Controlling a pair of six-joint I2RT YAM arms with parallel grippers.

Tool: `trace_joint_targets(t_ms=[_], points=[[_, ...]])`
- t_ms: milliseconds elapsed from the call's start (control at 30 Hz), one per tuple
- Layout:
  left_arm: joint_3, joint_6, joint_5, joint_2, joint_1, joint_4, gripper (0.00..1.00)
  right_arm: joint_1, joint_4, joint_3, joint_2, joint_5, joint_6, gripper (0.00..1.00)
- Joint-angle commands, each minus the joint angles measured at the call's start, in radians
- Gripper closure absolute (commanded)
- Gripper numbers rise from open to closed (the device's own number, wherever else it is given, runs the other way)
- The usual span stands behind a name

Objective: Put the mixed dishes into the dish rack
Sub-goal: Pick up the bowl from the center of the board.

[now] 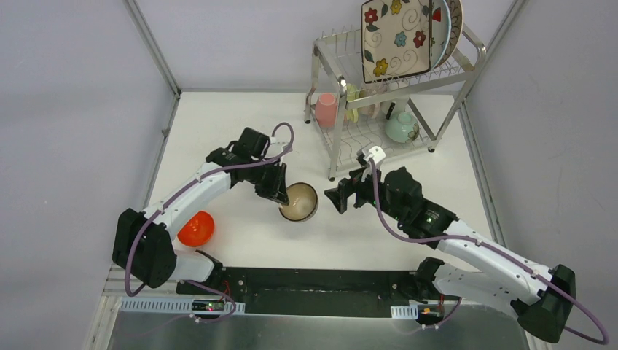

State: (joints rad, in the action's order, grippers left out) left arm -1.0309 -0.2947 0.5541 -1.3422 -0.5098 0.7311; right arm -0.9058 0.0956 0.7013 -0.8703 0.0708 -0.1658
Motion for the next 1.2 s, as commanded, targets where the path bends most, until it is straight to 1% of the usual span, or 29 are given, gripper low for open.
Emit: trace_joint_targets(t_ms=[0, 133, 167, 233, 333, 400, 467, 567, 633, 667, 767, 933, 1033, 1100, 1167], points=[[-0.051, 0.054, 0.11, 0.058, 0.053, 0.02, 1.0, -0.004, -0.058, 0.053, -0.013, -0.041, 0.102, 0.0], [-0.034, 0.068, 0.15, 0.072, 0.093, 0.02, 1.0, -0.003, -0.16, -0.016, -0.016, 0.059, -0.023, 0.0], [-0.029, 0.07, 0.155, 0.073, 0.102, 0.02, 1.0, -0.003, -0.195, -0.037, -0.01, 0.051, -0.029, 0.0], [-0.019, 0.078, 0.162, 0.072, 0.121, 0.02, 1.0, -0.003, -0.252, -0.067, -0.007, -0.006, 0.056, 0.0], [-0.004, 0.086, 0.161, 0.071, 0.137, 0.02, 1.0, -0.005, -0.226, -0.054, -0.024, -0.095, 0.153, 0.08], [0.002, 0.089, 0.16, 0.072, 0.141, 0.019, 1.0, -0.02, -0.216, -0.051, -0.04, -0.164, 0.286, 0.17], [0.005, 0.09, 0.158, 0.068, 0.145, 0.019, 1.0, -0.073, -0.209, -0.059, -0.044, -0.187, 0.433, 0.19], [0.005, 0.09, 0.167, 0.065, 0.153, 0.02, 1.0, -0.142, -0.16, -0.038, -0.053, -0.17, 0.624, 0.16], [0.009, 0.089, 0.175, 0.065, 0.155, 0.02, 1.0, -0.173, -0.103, -0.015, -0.067, -0.178, 0.759, 0.04], [0.008, 0.086, 0.181, 0.065, 0.155, 0.019, 1.0, -0.189, -0.101, -0.013, -0.071, -0.17, 0.816, 0.03], [0.002, 0.07, 0.231, 0.059, 0.155, 0.019, 1.0, -0.23, -0.107, -0.026, -0.076, -0.14, 0.962, 0.02], [0.005, 0.022, 0.311, 0.036, 0.155, 0.02, 1.0, -0.259, -0.13, -0.039, -0.071, -0.187, 1.168, 0.02], [0.009, -0.004, 0.361, 0.021, 0.155, 0.024, 1.0, -0.283, -0.172, -0.054, -0.081, -0.176, 1.259, 0.02], [0.013, -0.015, 0.372, 0.017, 0.155, 0.024, 1.0, -0.299, -0.215, -0.071, -0.088, -0.167, 1.312, 0.02], [0.015, -0.022, 0.378, 0.016, 0.155, 0.028, 1.0, -0.314, -0.223, -0.074, -0.106, -0.155, 1.358, 0.03]])
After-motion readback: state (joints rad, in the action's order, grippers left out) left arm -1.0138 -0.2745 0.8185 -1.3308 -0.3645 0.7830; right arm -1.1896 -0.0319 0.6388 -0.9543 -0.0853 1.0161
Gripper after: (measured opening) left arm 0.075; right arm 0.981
